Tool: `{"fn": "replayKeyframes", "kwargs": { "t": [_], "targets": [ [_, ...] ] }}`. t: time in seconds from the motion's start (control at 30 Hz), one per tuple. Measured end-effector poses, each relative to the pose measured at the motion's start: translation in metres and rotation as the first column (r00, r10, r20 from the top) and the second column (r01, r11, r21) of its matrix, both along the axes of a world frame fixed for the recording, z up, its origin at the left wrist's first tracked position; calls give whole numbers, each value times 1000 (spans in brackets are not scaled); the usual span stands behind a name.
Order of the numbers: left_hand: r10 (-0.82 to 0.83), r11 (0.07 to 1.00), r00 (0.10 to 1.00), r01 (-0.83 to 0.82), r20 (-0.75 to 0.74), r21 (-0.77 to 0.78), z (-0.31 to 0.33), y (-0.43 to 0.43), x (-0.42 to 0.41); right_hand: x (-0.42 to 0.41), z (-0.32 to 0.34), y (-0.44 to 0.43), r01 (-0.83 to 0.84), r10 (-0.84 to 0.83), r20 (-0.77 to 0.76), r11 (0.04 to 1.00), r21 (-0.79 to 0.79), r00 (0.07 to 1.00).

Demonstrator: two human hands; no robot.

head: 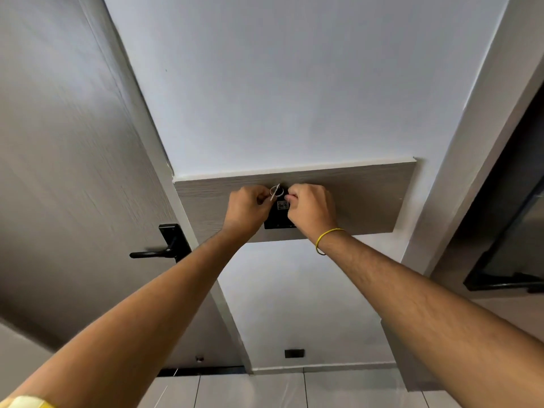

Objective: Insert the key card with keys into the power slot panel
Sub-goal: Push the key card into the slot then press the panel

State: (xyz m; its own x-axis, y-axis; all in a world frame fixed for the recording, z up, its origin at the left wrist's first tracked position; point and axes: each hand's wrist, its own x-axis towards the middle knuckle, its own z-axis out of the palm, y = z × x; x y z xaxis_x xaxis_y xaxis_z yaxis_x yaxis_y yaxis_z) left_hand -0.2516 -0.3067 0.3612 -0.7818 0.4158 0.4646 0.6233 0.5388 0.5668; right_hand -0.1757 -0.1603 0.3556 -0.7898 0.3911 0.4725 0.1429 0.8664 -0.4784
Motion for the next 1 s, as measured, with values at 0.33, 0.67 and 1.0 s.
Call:
{"fn": "replayKeyframes", "kwargs": {
  "t": [0.33, 0.67, 1.0],
  "targets": [
    [93, 990, 861, -134, -500, -46, -5, -60, -14, 32, -22, 72, 26, 41, -297, 976, 217, 954],
    [102, 965, 935, -176, -339, -195, -17, -80, -23, 46, -26, 119, 83, -2, -188, 903, 422, 982],
    [118, 967, 941, -181, -317, -177, -20, -72, -18, 35, -32, 113, 117, -34, -243, 935, 335, 969]
  ]
}}
